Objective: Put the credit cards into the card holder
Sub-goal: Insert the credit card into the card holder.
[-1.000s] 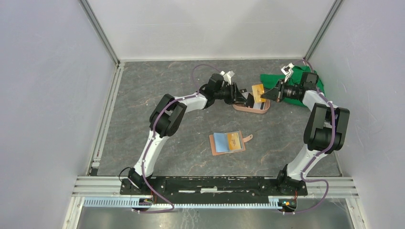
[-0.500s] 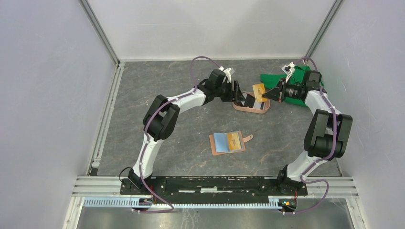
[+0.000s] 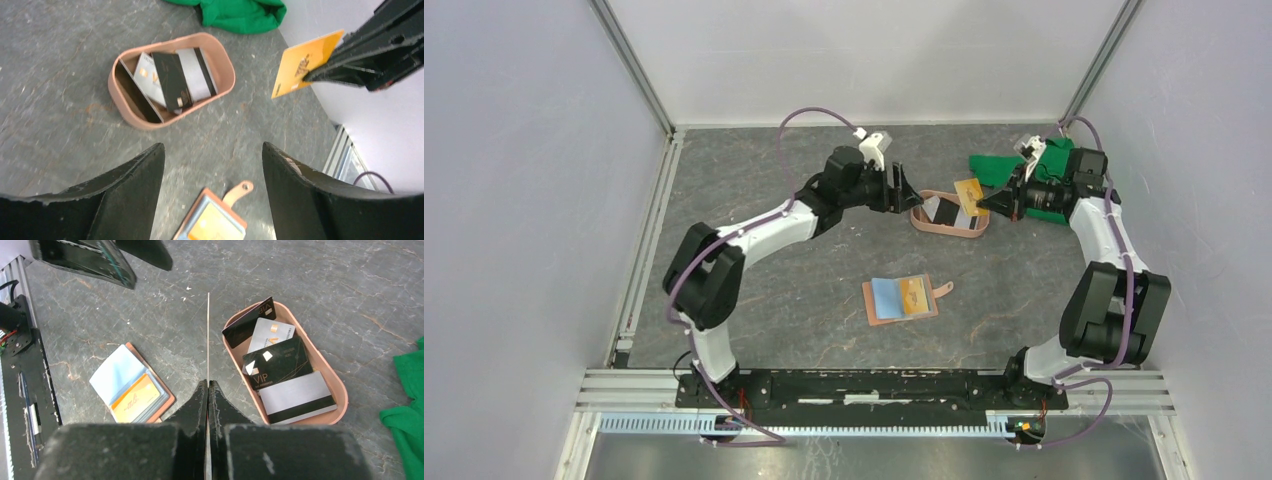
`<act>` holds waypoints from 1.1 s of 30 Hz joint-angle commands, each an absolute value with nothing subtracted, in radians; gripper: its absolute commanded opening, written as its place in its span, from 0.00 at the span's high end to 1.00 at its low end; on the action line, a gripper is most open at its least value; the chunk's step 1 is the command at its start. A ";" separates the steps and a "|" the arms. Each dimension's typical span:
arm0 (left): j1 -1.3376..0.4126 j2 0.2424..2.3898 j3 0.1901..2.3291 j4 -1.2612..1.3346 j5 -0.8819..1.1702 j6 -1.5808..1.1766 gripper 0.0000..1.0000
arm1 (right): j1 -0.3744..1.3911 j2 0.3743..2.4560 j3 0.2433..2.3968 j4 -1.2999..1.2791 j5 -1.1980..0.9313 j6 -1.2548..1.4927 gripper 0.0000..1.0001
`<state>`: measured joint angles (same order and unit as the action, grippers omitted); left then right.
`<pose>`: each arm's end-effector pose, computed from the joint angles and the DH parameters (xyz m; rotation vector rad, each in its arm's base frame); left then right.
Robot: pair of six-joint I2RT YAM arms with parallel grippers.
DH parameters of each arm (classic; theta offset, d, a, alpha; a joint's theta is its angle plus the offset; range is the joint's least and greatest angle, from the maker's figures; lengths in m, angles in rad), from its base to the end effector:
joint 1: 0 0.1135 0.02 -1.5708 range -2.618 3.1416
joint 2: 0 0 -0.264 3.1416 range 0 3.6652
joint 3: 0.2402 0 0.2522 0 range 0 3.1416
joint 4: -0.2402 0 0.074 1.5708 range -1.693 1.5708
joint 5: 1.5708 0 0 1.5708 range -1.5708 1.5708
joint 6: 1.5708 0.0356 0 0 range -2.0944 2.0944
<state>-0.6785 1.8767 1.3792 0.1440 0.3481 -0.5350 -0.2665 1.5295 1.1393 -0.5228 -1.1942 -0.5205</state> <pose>0.3382 -0.2883 0.2639 0.3998 2.0384 -1.1171 0.3094 -0.0502 0.2707 -0.6903 1.8621 0.9616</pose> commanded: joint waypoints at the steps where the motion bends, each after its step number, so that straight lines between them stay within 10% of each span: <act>1: -0.676 1.683 1.198 0.279 0.296 -0.438 0.22 | -0.269 1.462 1.103 -0.628 -1.210 -0.651 1.00; 9: -0.674 1.397 0.819 0.654 0.312 -0.539 0.01 | -0.266 1.383 1.027 -0.708 -1.321 -0.684 1.00; 17: -0.676 1.480 0.580 1.230 0.397 -1.026 0.00 | -0.223 1.371 0.929 -0.650 -1.407 -0.559 1.00; 23: -0.788 1.583 0.525 1.412 0.266 -0.944 0.00 | -0.139 1.340 0.746 -0.206 -1.453 -0.139 1.00; 33: -0.851 1.783 0.549 1.568 0.216 -0.983 0.09 | -0.075 1.368 0.732 -0.169 -1.478 -0.117 1.00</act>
<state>-0.8276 1.7473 0.5289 1.4441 0.2581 -0.9569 -0.0982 1.3735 0.7292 -0.2394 -1.4288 -0.1539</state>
